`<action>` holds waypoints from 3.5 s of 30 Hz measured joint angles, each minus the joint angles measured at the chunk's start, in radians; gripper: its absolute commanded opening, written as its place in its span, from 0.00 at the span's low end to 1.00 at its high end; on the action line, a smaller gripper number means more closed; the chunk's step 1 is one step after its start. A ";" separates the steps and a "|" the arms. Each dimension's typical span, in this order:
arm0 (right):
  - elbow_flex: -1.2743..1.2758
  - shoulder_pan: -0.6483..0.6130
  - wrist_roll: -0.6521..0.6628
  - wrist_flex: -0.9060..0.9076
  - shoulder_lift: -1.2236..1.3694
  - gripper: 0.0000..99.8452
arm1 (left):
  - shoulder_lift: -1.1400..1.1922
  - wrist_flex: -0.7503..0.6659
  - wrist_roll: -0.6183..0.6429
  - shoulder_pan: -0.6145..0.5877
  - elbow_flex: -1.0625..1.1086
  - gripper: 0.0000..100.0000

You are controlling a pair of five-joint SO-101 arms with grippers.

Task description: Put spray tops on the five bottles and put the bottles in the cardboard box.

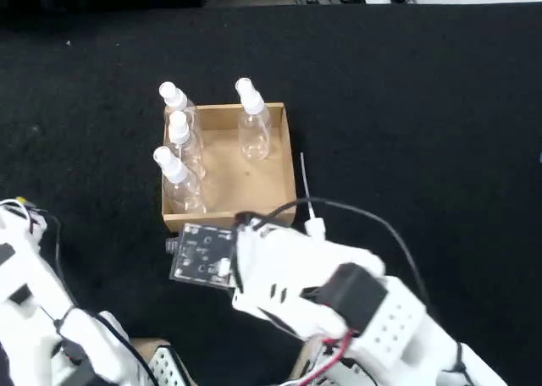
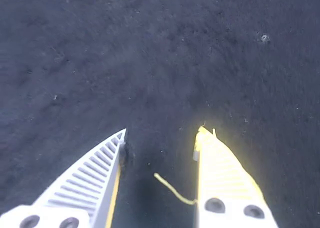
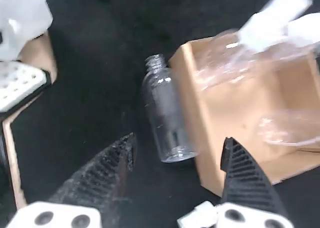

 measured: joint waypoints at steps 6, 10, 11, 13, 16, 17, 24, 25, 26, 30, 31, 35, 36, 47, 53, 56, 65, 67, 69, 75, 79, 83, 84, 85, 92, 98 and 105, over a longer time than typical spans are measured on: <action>0.146 -0.011 0.005 -0.101 0.000 0.23 | 0.304 0.000 0.046 -0.061 -0.166 0.20; 0.173 -0.009 0.005 -0.167 0.046 0.23 | 0.460 0.031 0.069 -0.107 -0.281 0.20; 0.175 -0.011 0.006 -0.183 0.078 0.23 | 0.483 0.054 0.071 -0.117 -0.315 0.20; 0.175 -0.014 0.005 -0.213 0.153 0.23 | 0.523 0.106 0.074 -0.124 -0.377 0.20; 0.155 -0.046 0.005 -0.238 0.262 0.23 | 0.569 0.161 0.074 -0.126 -0.434 0.20; 0.143 -0.063 0.005 -0.242 0.295 0.23 | 0.578 0.170 0.074 -0.126 -0.443 0.20; 0.029 -0.110 0.028 -0.249 0.508 0.23 | 0.591 0.181 0.100 -0.153 -0.462 0.20; 0.015 -0.110 0.041 -0.249 0.539 0.23 | 0.591 0.181 0.109 -0.164 -0.462 0.20; 0.002 -0.110 0.055 -0.250 0.565 0.23 | 0.591 0.181 0.112 -0.173 -0.462 0.20; -0.044 -0.112 0.107 -0.250 0.654 0.23 | 0.591 0.181 0.120 -0.178 -0.462 0.20; -0.051 -0.112 0.120 -0.250 0.671 0.23 | 0.591 0.181 0.120 -0.176 -0.462 0.20; -0.058 -0.112 0.137 -0.275 0.727 0.23 | 0.591 0.181 0.120 -0.178 -0.462 0.20; -0.058 -0.112 0.137 -0.287 0.736 0.23 | 0.591 0.181 0.120 -0.183 -0.462 0.20; -0.060 -0.052 0.140 -0.365 0.776 0.23 | 0.591 0.181 0.120 -0.213 -0.462 0.20; -0.060 -0.048 0.203 -0.365 0.789 0.23 | 0.591 0.181 0.120 -0.213 -0.462 0.20; -0.061 -0.040 0.206 -0.384 0.830 0.23 | 0.591 0.181 0.120 -0.213 -0.462 0.20; -0.071 -0.038 0.206 -0.381 0.872 0.23 | 0.591 0.181 0.120 -0.213 -0.462 0.20; -0.071 -0.041 0.206 -0.353 0.864 0.23 | 0.591 0.181 0.120 -0.213 -0.462 0.20; -0.060 -0.040 0.206 -0.324 0.836 0.23 | 0.591 0.181 0.120 -0.213 -0.462 0.20; -0.011 -0.040 0.265 -0.275 0.761 0.24 | 0.591 0.181 0.120 -0.213 -0.462 0.20; -0.025 -0.040 0.275 -0.273 0.758 0.32 | 0.595 0.183 0.120 -0.236 -0.483 0.20; -0.123 -0.038 0.224 -0.227 0.809 0.33 | 0.597 0.183 0.120 -0.282 -0.516 0.20; -0.150 -0.038 0.222 -0.212 0.836 0.32 | 0.597 0.183 0.120 -0.292 -0.516 0.20; -0.170 -0.040 0.221 -0.201 0.864 0.32 | 0.597 0.183 0.120 -0.301 -0.516 0.20; -0.218 -0.058 0.210 -0.181 0.964 0.32 | 0.597 0.183 0.120 -0.322 -0.516 0.20; -0.219 -0.071 0.210 -0.203 0.964 0.32 | 0.597 0.183 0.120 -0.322 -0.516 0.20; -0.219 -0.071 0.210 -0.206 1.054 0.32 | 0.597 0.183 0.120 -0.322 -0.516 0.20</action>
